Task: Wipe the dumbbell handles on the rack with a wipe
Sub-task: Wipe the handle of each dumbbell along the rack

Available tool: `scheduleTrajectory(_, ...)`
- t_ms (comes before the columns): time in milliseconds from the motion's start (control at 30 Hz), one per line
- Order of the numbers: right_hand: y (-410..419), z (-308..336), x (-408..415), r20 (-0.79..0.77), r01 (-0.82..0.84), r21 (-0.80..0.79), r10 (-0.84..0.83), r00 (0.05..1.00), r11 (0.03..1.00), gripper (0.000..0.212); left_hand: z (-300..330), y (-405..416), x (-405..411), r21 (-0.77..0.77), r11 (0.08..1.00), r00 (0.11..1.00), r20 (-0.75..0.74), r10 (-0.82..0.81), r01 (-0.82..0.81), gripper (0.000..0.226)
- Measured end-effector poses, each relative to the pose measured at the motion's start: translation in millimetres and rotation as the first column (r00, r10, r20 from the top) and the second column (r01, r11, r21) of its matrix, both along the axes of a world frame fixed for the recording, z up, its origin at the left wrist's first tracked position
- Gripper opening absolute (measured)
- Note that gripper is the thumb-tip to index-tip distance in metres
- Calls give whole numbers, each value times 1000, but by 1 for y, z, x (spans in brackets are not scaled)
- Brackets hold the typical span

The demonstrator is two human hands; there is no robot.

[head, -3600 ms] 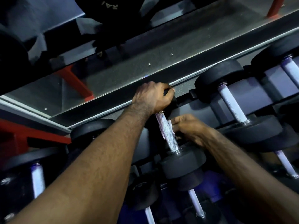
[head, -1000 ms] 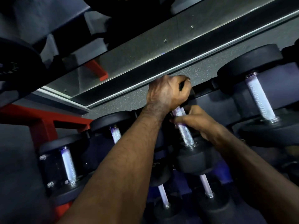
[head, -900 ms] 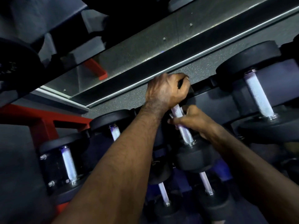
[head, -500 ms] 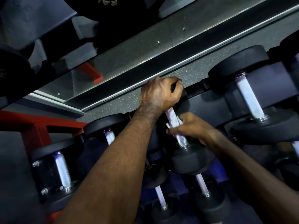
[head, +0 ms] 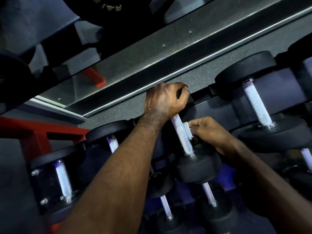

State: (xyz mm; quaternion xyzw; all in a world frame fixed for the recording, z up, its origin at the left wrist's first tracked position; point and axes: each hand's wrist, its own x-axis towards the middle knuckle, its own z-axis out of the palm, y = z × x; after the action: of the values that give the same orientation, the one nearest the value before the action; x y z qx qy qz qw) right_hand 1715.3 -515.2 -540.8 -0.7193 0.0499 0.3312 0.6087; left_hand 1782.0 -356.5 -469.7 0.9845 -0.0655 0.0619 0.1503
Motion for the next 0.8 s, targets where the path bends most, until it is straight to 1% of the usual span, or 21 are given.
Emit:
scheduleTrajectory(67, 3, 3, 3, 115, 45, -61, -38, 993, 997, 13, 0, 0, 0, 0, 1000, 1000, 1, -1, 1, 33)
scheduleTrajectory(133, 0, 12, -10, 167, 73, -120, -52, 985, 990, 4, 0, 0, 0, 9, 1000, 1000, 4, -4, 4, 30)
scheduleTrajectory(233, -2, 20, -40, 194, 107, -255, -58, 979, 961, 19, 1, 0, -1, 11, 1000, 1000, 5, 0, 0, 33)
scheduleTrajectory(267, 3, 21, -41, 223, 143, -281, -80, 972, 949, 23, 2, 0, -1, 8, 1000, 1000, 4, 1, -1, 34)
scheduleTrajectory(333, 18, 22, -29, 320, 230, -305, -128, 939, 924, 29, 2, -1, -2, -1, 1000, 1000, -1, -2, 2, 37)
scheduleTrajectory(433, 41, 32, -5, 478, 289, -395, -73, 875, 872, 34, 2, -2, -1, -11, 1000, 1000, -18, 3, -3, 37)
scheduleTrajectory(500, 38, 35, -13, 474, 273, -435, -40, 880, 858, 34, 3, -2, -1, -17, 1000, 1000, -25, 0, 0, 36)
scheduleTrajectory(567, 26, 35, -39, 393, 196, -492, 16, 919, 849, 35, 3, -2, -1, -14, 1000, 1000, -16, -2, 1, 37)
scheduleTrajectory(633, 15, 34, -62, 341, 156, -503, 29, 940, 850, 34, 2, -1, -1, -10, 1000, 1000, -1, 3, -3, 39)
scheduleTrajectory(700, 17, 32, -61, 376, 197, -484, -1, 927, 852, 34, 2, -1, -2, -13, 1000, 1000, 0, 9, -9, 39)
scheduleTrajectory(800, 38, 35, -28, 457, 283, -458, -49, 888, 843, 33, 2, -1, -2, -31, 999, 1000, -15, 7, -8, 34)
